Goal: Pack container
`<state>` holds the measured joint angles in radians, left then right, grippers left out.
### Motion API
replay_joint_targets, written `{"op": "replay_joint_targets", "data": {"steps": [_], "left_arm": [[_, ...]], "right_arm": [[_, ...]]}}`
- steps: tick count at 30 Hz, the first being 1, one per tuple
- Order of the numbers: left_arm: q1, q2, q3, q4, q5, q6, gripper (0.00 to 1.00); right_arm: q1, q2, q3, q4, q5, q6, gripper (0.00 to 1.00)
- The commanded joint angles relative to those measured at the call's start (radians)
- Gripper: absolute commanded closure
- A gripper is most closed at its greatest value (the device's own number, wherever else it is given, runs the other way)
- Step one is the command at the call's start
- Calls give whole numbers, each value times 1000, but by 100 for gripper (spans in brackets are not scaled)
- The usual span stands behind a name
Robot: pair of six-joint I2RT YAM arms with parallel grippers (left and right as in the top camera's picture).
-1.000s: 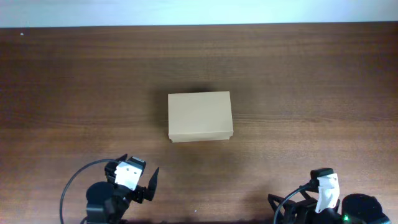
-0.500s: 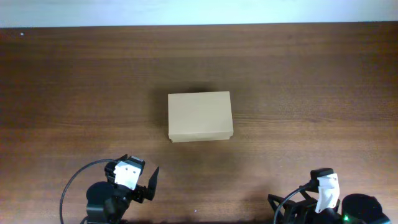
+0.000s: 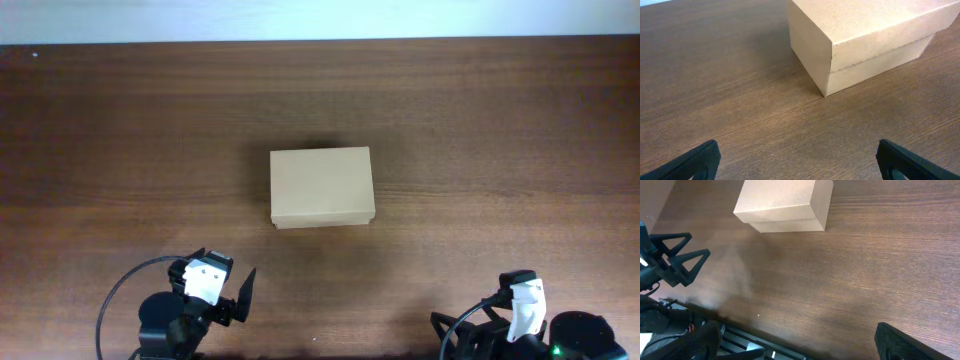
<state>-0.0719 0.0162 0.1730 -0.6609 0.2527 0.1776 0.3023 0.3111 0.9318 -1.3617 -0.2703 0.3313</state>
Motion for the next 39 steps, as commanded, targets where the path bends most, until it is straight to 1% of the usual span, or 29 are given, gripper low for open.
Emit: {"op": "replay_joint_targets", "data": {"steps": [1, 3, 5, 10, 13, 21, 27, 30, 39], "left_arm": [[-4, -11, -6, 2, -7, -12, 1], [-4, -11, -6, 2, -7, -12, 1], [-4, -11, -6, 2, -7, -12, 1], [-4, -11, -6, 2, -7, -12, 1], [-4, -11, -6, 2, -7, -12, 1], [-4, -11, -6, 2, -7, -12, 1], [-4, -11, -6, 2, -7, -12, 1], [-4, -11, -6, 2, -7, -12, 1], [-4, -11, -6, 2, -7, -12, 1]], "right_arm": [[27, -8, -2, 8, 53, -26, 1], [57, -9, -16, 64, 79, -27, 1], [92, -19, -51, 157, 127, -27, 1], [163, -101, -255, 407, 295, -43, 1], [171, -160, -372, 492, 335, -42, 1], [171, -284, -636, 628, 317, -34, 1], [172, -309, -732, 652, 236, -34, 1], [172, -309, -771, 643, 244, -35, 1], [168, -309, -771, 636, 252, -35, 1]]}}
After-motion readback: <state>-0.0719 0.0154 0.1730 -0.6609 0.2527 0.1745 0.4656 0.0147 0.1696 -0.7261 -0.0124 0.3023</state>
